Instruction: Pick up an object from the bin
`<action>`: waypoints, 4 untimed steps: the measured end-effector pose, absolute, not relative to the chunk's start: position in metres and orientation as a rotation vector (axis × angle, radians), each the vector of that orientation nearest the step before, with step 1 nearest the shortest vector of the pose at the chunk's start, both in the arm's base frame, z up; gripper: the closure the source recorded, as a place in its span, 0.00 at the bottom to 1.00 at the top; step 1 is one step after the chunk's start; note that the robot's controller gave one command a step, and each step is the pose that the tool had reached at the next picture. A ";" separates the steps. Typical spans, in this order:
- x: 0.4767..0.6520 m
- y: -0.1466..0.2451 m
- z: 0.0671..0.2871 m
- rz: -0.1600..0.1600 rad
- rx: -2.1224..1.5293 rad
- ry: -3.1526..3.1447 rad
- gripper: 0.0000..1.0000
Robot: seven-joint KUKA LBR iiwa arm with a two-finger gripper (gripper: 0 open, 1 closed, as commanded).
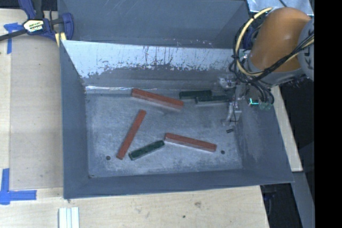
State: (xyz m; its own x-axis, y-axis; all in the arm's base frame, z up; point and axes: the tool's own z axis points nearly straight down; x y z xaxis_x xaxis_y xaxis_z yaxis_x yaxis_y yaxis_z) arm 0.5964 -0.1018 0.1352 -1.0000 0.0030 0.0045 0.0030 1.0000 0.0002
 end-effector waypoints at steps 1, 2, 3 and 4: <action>0.598 -0.102 0.140 0.002 -0.001 -3.145 0.00; 0.548 -0.077 0.107 0.003 0.079 -3.148 0.00; 0.508 -0.073 0.084 -0.002 -0.077 -3.145 0.00; 0.495 -0.092 0.070 0.002 -0.193 -3.138 1.00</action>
Offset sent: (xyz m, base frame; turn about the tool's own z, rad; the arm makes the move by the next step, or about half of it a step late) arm -0.1009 0.0530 -0.0635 -0.1112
